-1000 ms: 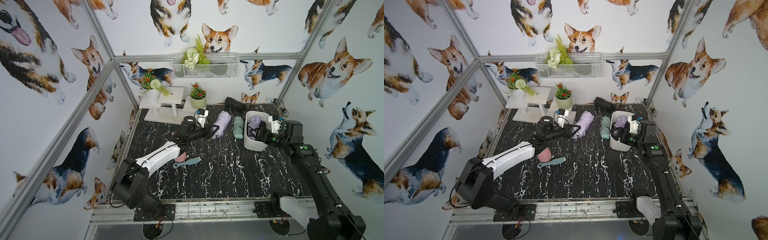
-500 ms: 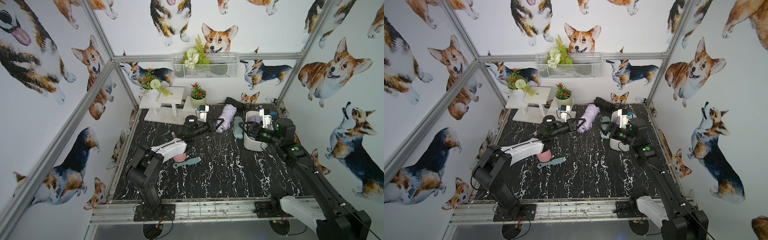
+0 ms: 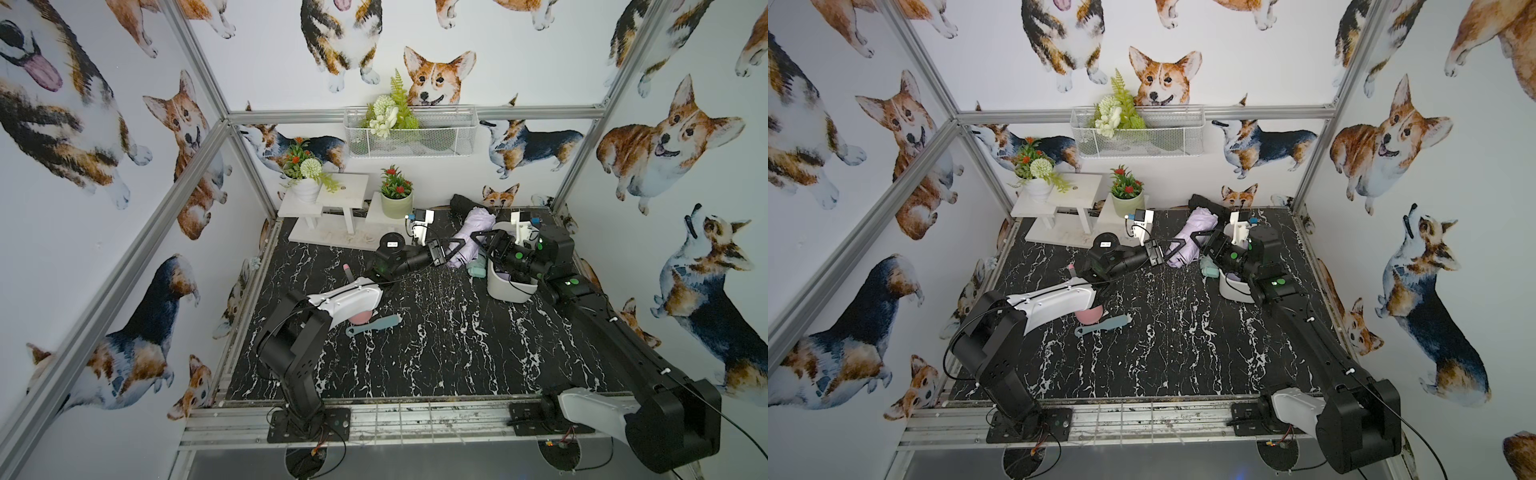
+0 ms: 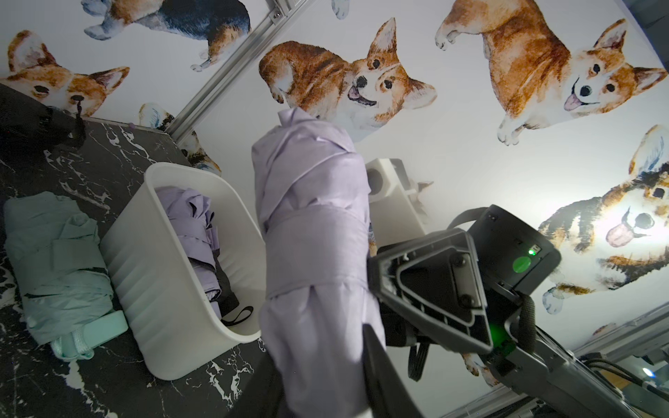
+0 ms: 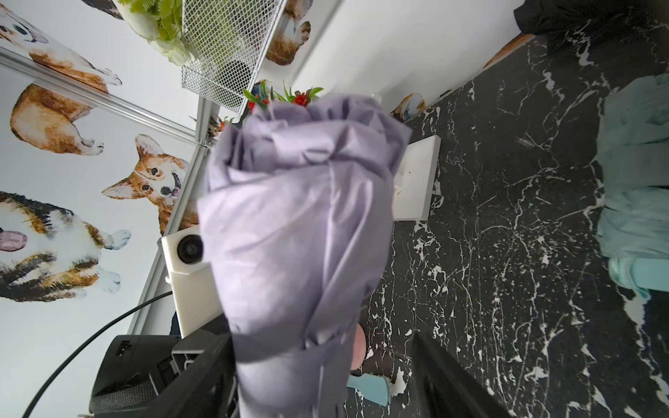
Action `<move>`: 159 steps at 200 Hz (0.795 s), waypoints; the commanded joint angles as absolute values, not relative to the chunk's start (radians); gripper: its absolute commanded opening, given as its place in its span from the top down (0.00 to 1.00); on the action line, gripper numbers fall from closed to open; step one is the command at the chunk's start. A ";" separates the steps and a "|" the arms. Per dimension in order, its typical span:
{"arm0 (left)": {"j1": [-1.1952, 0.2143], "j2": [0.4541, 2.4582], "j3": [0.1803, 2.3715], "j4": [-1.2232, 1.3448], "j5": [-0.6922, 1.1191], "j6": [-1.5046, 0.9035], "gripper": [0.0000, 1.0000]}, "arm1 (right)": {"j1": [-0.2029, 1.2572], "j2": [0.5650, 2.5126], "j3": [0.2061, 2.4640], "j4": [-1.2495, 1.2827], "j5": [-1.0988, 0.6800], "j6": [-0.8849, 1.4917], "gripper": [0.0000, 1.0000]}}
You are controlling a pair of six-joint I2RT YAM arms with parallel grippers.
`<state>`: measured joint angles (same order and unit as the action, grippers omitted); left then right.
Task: Put the umbrella into the storage box
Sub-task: Pick up the umbrella from the center of the board.
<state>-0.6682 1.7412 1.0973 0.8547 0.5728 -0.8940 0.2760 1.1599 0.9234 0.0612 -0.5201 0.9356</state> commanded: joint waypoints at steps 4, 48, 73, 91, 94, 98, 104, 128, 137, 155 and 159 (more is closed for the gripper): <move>-0.681 1.737 1.120 0.923 0.597 -0.871 1.00 | 0.281 1.164 0.924 0.168 -0.501 0.988 0.36; -0.684 1.731 1.109 0.927 0.601 -0.871 0.98 | 0.281 1.137 0.911 0.177 -0.466 0.967 0.68; -0.685 1.722 1.096 0.924 0.598 -0.864 0.69 | 0.281 1.138 0.911 0.162 -0.451 0.940 0.76; -0.683 1.697 1.080 0.899 0.595 -0.836 0.50 | 0.281 1.133 0.913 0.130 -0.431 0.907 0.80; -0.681 1.691 1.076 0.889 0.593 -0.828 0.48 | 0.281 1.129 0.916 0.117 -0.424 0.896 0.80; -0.680 1.679 1.071 0.876 0.587 -0.816 0.45 | 0.279 1.128 0.919 0.098 -0.416 0.883 0.80; -0.677 1.668 1.063 0.843 0.582 -0.794 0.42 | 0.279 1.129 0.928 0.066 -0.399 0.854 0.80; -0.653 1.565 1.024 0.661 0.545 -0.683 0.32 | 0.244 1.074 0.990 -0.127 -0.334 0.717 0.80; -0.643 1.528 1.013 0.579 0.530 -0.634 0.31 | 0.211 1.067 1.015 -0.200 -0.328 0.675 0.80; -0.625 1.465 1.005 0.416 0.490 -0.551 0.28 | 0.118 1.066 1.057 -0.320 -0.332 0.603 0.80; -0.620 1.453 1.002 0.387 0.482 -0.533 0.28 | 0.098 1.067 1.068 -0.344 -0.329 0.583 0.80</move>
<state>-0.6384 1.5089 1.0130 0.6193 0.5323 -0.6918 0.1764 1.0718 1.0176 -0.1596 -0.3832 0.7418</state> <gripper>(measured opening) 0.711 0.234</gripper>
